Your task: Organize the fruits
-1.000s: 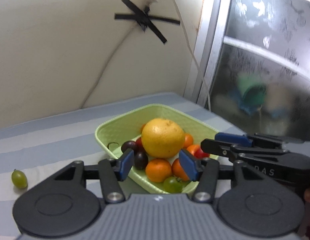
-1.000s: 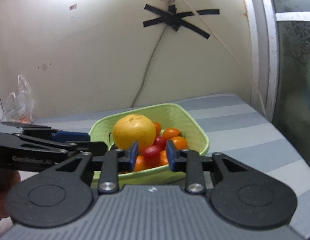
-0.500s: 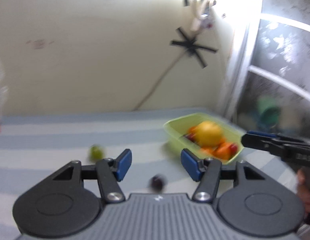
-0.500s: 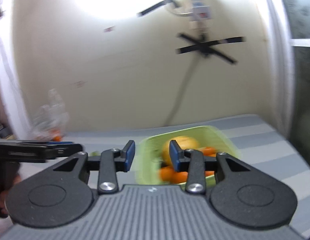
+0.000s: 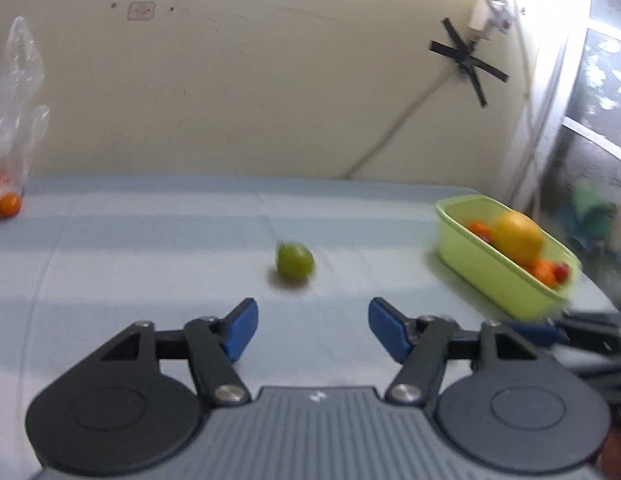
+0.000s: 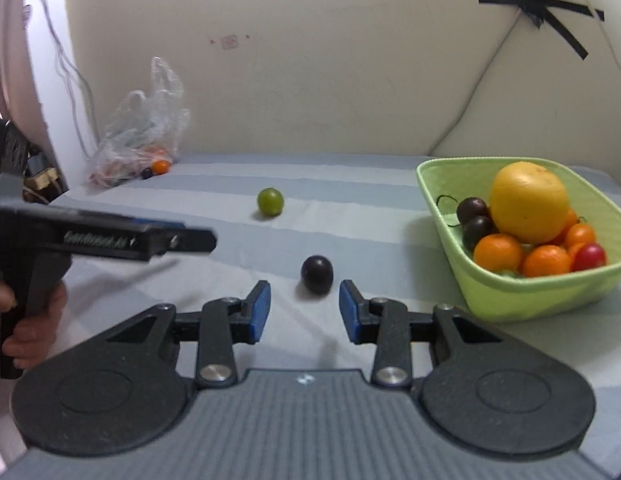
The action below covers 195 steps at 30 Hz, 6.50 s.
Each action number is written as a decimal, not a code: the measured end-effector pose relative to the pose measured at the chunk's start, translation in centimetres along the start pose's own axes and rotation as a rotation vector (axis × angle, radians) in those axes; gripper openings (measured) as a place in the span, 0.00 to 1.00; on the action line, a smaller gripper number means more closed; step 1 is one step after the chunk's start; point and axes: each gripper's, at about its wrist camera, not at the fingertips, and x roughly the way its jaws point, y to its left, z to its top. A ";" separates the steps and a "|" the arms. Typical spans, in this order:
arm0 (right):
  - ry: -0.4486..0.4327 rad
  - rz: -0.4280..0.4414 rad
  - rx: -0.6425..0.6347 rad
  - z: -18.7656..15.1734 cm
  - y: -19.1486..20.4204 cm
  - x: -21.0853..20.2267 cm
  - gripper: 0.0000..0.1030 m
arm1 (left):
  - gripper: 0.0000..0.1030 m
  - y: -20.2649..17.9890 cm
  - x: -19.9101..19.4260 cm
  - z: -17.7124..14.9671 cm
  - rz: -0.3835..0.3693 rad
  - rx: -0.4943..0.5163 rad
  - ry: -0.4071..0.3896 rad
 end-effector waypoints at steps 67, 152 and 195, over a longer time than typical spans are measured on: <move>-0.197 -0.222 0.146 1.9 -16.8 -3.3 0.25 | 0.31 -17.7 7.2 2.7 -0.183 0.156 0.051; -0.053 -0.138 0.335 -8.1 -3.4 -9.6 0.53 | 1.00 -11.1 -0.3 -6.6 0.113 0.186 0.086; -0.151 -0.233 0.335 -7.6 -4.6 -11.7 0.58 | 1.00 -16.4 -10.9 -0.4 -0.020 0.193 -0.181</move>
